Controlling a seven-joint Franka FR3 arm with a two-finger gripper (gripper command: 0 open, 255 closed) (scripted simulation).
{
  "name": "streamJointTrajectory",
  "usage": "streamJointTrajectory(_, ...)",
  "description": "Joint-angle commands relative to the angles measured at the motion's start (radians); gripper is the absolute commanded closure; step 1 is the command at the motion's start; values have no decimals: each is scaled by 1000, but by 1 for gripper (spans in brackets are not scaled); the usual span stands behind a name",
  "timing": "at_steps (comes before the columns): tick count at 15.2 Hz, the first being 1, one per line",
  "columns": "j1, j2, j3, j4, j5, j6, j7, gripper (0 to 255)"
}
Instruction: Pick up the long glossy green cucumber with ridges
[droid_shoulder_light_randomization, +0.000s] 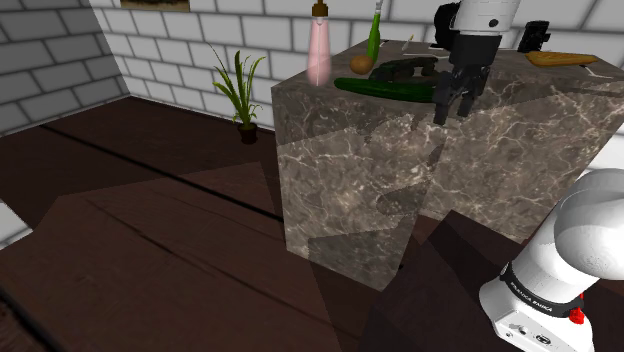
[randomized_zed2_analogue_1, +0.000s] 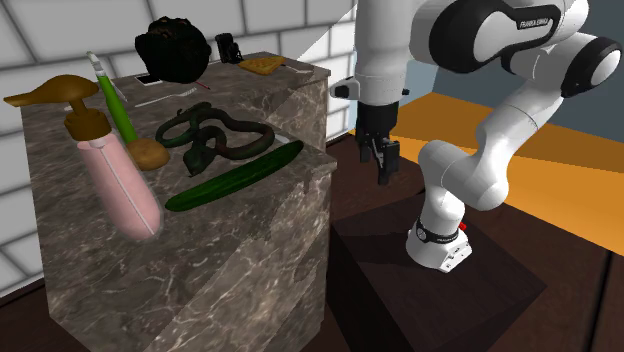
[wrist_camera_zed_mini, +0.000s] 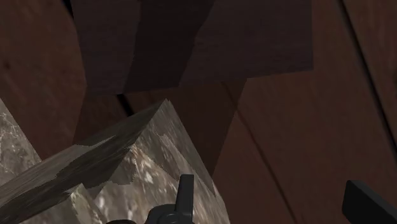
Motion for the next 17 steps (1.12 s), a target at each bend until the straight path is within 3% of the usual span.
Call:
streamJointTrajectory(1,0,0,0,0,0,0,0,0)
streamJointTrajectory(9,10,271,-119,205,-76,77,-226,0)
streamJointTrajectory(17,24,567,-208,495,-75,97,-447,0)
